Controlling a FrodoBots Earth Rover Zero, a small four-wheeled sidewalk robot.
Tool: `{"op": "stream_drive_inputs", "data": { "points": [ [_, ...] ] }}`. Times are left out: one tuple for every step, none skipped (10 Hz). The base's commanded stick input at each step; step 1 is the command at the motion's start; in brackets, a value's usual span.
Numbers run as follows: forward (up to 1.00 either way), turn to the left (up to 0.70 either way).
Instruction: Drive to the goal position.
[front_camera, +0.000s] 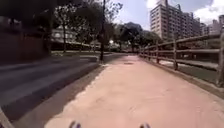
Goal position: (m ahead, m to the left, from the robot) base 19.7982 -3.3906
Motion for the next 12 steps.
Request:
{"op": "stream_drive_inputs", "data": {
  "points": [
    [0.70,0.00],
    [0.70,0.00],
    [0.70,0.00],
    [0.70,0.00],
    [0.70,0.00],
    [0.70,0.00],
    [0.70,-0.14],
    [0.70,-0.34],
    [0.70,-0.34],
    [0.70,-0.34],
    [0.70,-0.34],
    [0.70,-0.34]
  ]
}}
